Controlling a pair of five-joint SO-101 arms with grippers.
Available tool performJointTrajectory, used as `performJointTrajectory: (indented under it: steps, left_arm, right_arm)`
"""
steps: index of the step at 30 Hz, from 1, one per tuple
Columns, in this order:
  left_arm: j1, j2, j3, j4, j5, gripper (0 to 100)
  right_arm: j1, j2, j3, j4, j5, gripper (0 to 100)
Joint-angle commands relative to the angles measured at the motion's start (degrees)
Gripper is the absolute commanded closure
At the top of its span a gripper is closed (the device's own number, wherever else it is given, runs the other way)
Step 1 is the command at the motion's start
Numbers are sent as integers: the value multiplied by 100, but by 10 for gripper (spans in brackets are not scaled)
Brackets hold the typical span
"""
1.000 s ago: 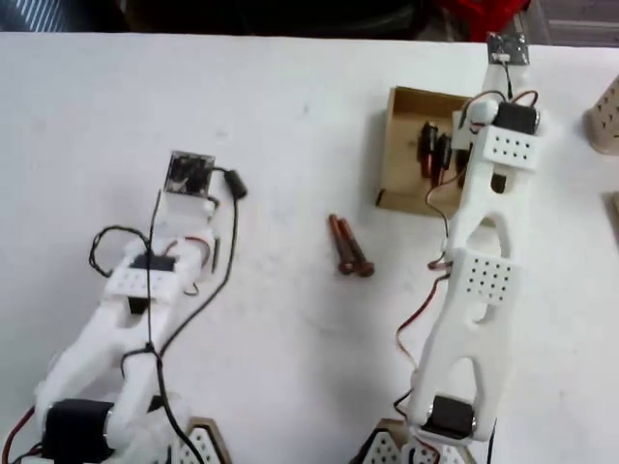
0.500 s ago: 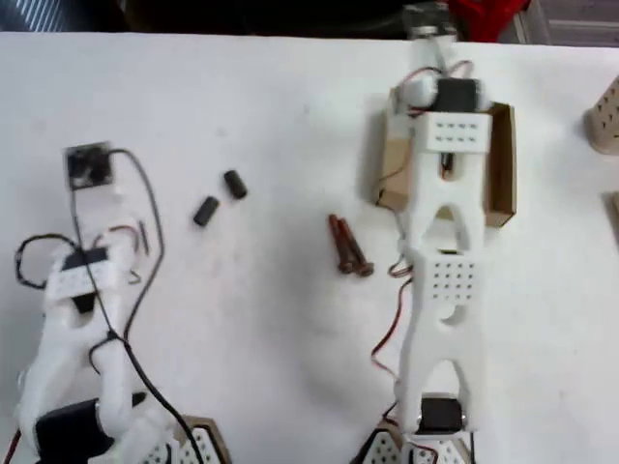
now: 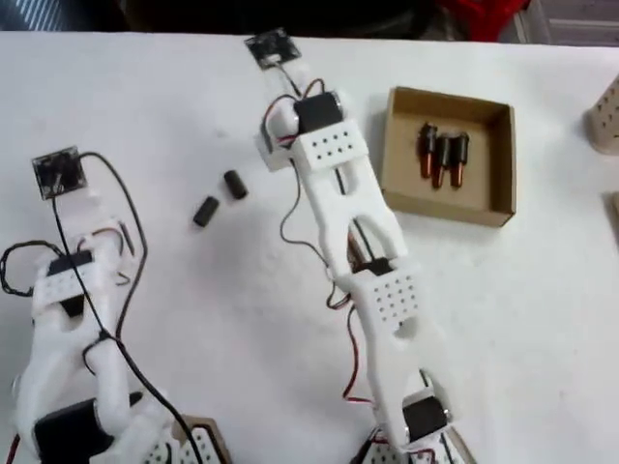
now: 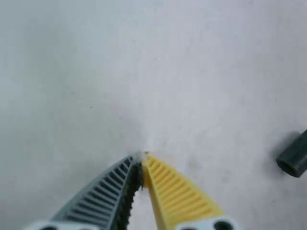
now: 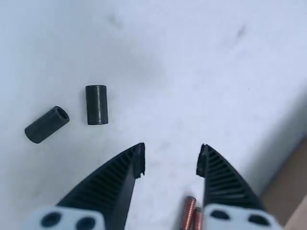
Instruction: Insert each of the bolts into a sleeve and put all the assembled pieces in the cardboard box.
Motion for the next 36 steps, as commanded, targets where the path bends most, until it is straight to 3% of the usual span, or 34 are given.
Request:
performJointTrajectory:
  steps: [1,6,11,15,20,36]
  left_arm:
    - [-75,-207,-325,-18,97,977]
    - [-75,-207,-290,-193,88,977]
    - [-84,-207,-290,-193,97,977]
    - [-84,-207,-290,-193,97,977]
    - [-180,-207,-290,-193,105,977]
    - [-198,-207,-290,-193,105,977]
  right_arm:
    - [-84,-215,-97,224,-114,858]
    - [-400,-549,-193,725,-62,857]
    - [-945,-1385,659,725,-62,856]
    - [-1086,-1596,1055,215,0,854]
    - [-1174,-1059,1257,-470,475,853]
    - [-1209,875,1257,-2255,448,854]
